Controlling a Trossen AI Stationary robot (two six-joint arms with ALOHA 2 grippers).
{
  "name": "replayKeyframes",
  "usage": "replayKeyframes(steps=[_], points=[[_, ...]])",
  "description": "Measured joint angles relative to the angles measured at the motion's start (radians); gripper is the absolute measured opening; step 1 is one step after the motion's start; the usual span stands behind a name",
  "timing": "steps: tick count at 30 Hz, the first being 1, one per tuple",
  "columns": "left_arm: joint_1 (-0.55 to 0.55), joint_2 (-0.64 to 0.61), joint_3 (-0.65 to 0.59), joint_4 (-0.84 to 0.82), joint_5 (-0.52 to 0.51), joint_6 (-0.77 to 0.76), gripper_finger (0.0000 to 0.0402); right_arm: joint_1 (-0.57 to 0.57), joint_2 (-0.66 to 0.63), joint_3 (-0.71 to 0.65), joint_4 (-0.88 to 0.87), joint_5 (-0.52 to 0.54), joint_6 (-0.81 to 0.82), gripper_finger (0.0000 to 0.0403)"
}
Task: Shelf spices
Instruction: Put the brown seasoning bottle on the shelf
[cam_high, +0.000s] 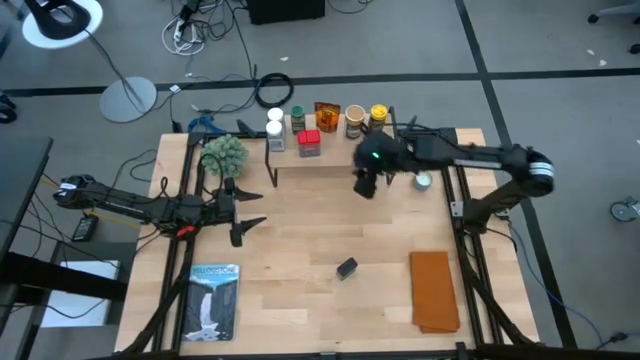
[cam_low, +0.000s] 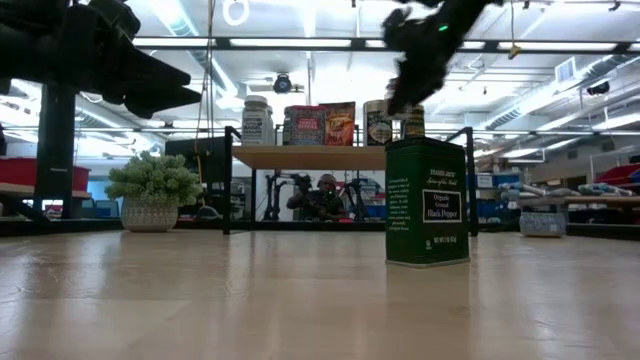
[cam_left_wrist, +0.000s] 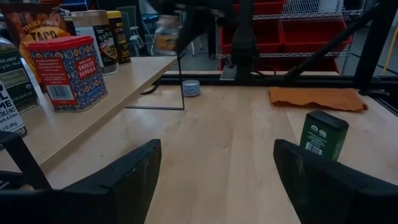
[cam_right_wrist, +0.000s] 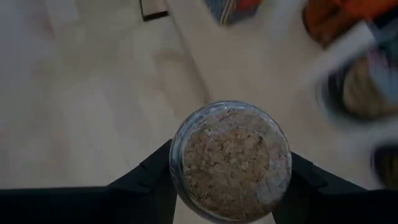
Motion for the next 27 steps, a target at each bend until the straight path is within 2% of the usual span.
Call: replayKeyframes(steps=[7,10,16,23,27], points=[[0.0,0.0,0.0,0.004,0.0,0.0,0.0317,-0.105,0.226,0.224,0.009,-0.115,-0.145,0.0183],[0.0,0.0,0.0,0.003,0.0,0.0,0.0317,-0.134,0.29,0.285,0.008,-0.128,-0.169,0.0183],[0.0,0.0,0.0,0.003,0.0,0.0,0.0317,-0.181,0.36,0.321,0.004,-0.177,-0.178,0.0183],[0.0,0.0,0.0,0.003,0.0,0.0,0.0317,-0.188,0.372,0.322,0.006,-0.189,-0.177,0.0184],[0.0,0.0,0.0,0.003,0.0,0.004,0.0317,-0.181,0.371,0.322,-0.022,-0.189,-0.168,0.0245]])
